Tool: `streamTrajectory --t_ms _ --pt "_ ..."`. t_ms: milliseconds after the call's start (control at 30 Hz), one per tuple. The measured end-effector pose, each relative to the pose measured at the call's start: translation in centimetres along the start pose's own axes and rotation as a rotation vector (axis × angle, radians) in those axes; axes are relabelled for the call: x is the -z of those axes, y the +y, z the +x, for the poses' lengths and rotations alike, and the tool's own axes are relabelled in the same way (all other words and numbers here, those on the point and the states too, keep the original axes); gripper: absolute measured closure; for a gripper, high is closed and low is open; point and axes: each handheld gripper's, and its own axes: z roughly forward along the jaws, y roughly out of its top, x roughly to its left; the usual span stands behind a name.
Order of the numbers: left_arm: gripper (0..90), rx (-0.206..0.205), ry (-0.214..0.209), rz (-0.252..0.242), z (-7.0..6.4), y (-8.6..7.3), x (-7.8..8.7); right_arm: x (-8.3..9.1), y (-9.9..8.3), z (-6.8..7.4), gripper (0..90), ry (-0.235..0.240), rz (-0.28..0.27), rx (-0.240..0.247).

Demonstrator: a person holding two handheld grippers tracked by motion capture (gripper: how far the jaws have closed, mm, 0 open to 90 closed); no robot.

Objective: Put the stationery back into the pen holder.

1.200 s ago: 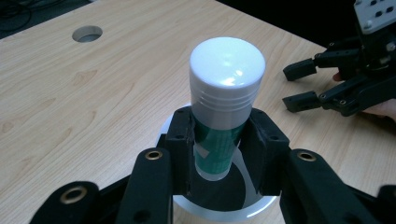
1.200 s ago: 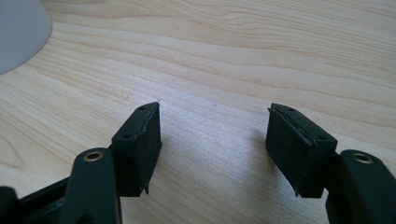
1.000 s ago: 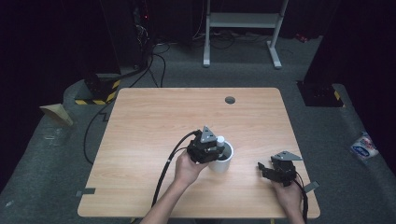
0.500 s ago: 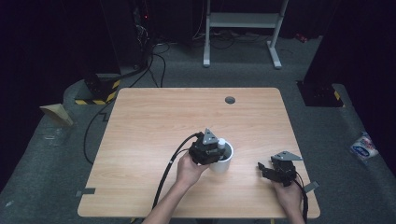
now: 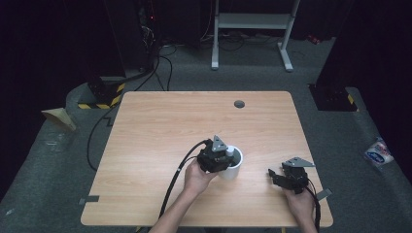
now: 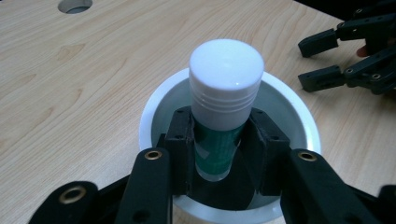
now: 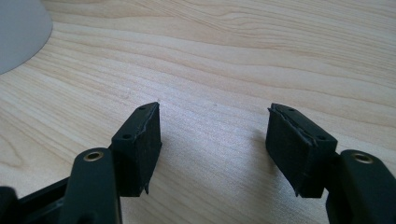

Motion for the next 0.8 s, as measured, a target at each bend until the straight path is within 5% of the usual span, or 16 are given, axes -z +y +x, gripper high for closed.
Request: streamTrajectory --t_ms 800 --pt "61.4 -0.011 0.002 -0.01 -0.23 -0.24 0.2 0.03 -0.02 0.01 35.6 -0.001 0.0 -0.001"
